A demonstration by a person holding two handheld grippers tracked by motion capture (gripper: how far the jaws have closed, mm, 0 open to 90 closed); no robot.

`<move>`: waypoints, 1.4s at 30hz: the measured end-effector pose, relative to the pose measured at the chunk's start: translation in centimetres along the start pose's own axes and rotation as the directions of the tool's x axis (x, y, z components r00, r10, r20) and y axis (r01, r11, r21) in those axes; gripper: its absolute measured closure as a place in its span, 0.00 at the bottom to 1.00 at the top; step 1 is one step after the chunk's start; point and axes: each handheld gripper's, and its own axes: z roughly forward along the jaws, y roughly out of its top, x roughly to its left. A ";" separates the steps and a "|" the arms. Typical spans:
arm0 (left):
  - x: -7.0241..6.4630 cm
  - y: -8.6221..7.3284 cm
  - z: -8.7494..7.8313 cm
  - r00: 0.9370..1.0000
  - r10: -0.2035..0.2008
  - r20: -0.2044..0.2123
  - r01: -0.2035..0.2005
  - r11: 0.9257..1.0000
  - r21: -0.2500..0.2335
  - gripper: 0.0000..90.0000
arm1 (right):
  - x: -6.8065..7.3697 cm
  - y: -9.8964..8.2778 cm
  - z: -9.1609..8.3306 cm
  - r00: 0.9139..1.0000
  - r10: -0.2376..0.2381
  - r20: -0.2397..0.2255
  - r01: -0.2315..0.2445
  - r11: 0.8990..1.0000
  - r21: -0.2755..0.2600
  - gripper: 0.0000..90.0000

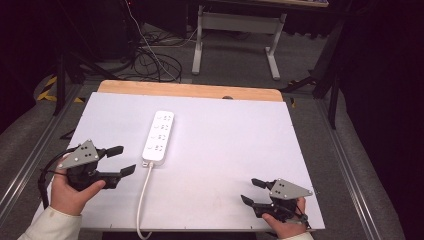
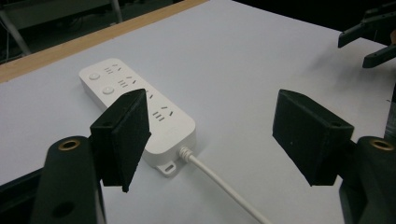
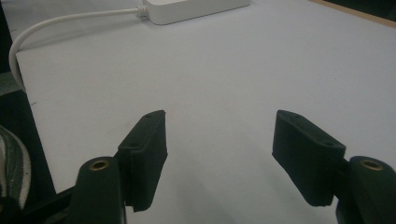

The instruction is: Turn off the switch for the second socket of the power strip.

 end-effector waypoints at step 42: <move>4.3 2.0 7.4 0.999 -0.042 -0.003 0.042 0.999 0.017 0.76 | -0.1 -0.1 0.0 1.000 0.007 -0.013 -0.007 1.000 0.003 0.40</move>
